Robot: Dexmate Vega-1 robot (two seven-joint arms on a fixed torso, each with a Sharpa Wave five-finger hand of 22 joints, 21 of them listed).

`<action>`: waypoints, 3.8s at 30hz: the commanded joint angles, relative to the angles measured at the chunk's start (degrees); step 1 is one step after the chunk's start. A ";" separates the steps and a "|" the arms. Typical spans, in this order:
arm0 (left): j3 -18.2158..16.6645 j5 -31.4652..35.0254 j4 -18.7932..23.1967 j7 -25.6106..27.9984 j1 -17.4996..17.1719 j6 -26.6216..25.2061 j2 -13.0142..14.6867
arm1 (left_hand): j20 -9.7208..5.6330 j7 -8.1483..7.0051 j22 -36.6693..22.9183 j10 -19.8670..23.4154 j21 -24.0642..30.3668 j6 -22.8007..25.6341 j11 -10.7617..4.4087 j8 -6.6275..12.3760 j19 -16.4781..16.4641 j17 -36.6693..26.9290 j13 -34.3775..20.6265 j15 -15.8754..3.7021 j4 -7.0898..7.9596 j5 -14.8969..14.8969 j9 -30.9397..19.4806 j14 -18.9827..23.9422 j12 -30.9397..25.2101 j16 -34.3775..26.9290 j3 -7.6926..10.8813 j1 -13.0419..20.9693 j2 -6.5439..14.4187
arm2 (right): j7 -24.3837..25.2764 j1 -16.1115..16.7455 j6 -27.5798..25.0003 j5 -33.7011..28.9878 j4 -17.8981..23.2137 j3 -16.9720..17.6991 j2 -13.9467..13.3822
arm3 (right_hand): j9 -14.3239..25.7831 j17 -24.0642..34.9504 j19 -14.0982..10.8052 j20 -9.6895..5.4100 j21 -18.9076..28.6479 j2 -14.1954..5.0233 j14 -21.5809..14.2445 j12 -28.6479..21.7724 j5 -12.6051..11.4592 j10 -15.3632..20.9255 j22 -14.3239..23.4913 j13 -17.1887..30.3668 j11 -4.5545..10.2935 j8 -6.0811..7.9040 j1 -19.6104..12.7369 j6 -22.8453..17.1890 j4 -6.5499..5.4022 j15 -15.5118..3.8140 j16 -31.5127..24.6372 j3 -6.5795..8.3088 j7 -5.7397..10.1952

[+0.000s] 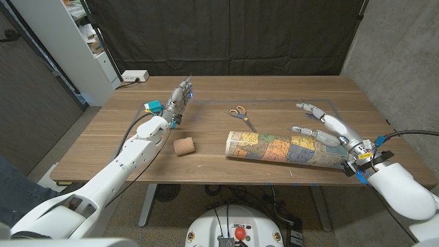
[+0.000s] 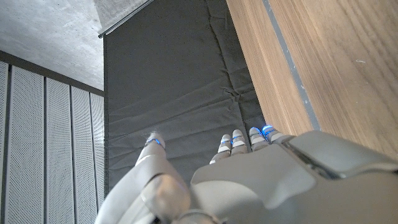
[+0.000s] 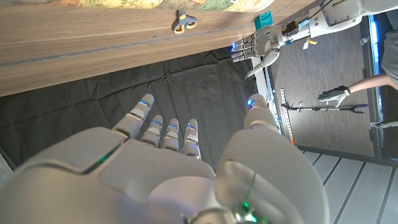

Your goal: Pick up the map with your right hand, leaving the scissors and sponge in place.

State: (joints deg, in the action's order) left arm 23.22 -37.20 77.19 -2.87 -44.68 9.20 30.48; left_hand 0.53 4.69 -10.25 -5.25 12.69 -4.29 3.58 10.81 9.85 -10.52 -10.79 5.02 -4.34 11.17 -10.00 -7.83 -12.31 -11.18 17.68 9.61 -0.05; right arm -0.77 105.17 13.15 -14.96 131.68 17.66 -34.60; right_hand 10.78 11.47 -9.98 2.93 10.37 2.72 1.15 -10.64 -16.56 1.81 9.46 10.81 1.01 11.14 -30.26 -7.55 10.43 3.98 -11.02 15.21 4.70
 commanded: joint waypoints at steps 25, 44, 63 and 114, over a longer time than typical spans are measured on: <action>-0.35 -0.32 0.49 -0.41 -0.37 0.57 0.34 | 0.44 0.09 -0.23 0.27 -0.31 0.32 0.01 0.15 1.17 -0.13 -0.29 -0.18 -0.56 -0.34 -0.31 0.38 0.05 0.06 0.05 0.06 0.73 | -4.60 2.69 -10.48 -16.51 8.93 0.05 0.83 | 0.41 0.26 4.98 5.41 -0.35 3.79 5.38 0.38 -4.51 -5.21 0.36 0.20 -1.07 -0.78 -6.13 6.10 -0.86 2.64 0.39 0.15 0.75; -0.30 -0.11 1.93 0.16 -0.89 0.41 0.53 | 0.80 0.08 -0.24 0.21 -0.45 0.44 -0.01 0.15 1.22 -0.14 -0.29 -0.09 -0.63 -0.35 -0.31 0.23 0.10 0.14 -0.01 0.02 0.80 | -8.37 4.01 -15.16 -22.75 12.47 0.01 0.75 | 0.51 0.57 7.24 8.04 -0.06 4.82 8.87 0.51 -6.95 -10.32 0.41 0.24 -3.44 -1.02 -6.08 13.45 -2.12 3.58 0.31 -1.04 -0.44; -0.28 -0.30 1.75 0.11 -1.24 0.83 0.25 | 0.45 0.07 -0.25 0.29 -0.54 0.46 -0.04 0.12 1.17 -0.15 -0.29 -0.09 -0.71 -0.36 -0.32 0.31 0.09 0.13 -0.07 -0.01 0.89 | -16.72 2.95 -23.40 -30.50 16.88 -2.07 -1.34 | 0.52 0.62 9.62 9.19 -0.20 4.77 11.87 0.53 -8.24 -14.15 0.39 0.26 -4.25 -1.11 -6.09 16.36 -2.60 4.19 0.37 -1.65 -1.26; -1.08 -1.07 1.34 -0.41 -2.23 1.53 0.81 | 1.00 -0.16 -0.27 0.22 -0.78 0.91 -0.13 0.20 1.30 -0.16 -0.30 -0.09 -0.90 -0.37 -0.33 0.22 0.17 0.19 -0.22 -0.09 1.04 | -35.10 -6.41 -43.14 -52.21 19.27 -18.22 -9.26 | 0.52 0.37 10.20 9.35 0.10 4.54 14.62 0.48 -9.51 -18.32 0.39 0.19 -5.90 -0.85 -6.85 20.80 -2.79 5.46 0.37 -2.36 -3.49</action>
State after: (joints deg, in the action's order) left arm 22.36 -38.15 78.27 -3.19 -46.49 10.52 31.05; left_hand 1.25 4.38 -10.24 -5.05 12.08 -3.98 3.38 10.81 9.96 -10.52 -10.79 4.72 -4.99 10.75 -10.00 -7.52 -12.31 -11.17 17.37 9.61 0.40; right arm -32.86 100.13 -27.36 -64.28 150.81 1.89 -42.89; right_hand 11.06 11.71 -0.02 12.19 10.19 7.22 9.82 -9.98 -25.46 -9.83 9.73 10.78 -4.32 10.20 -36.53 9.73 7.73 9.02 -10.59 13.12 1.72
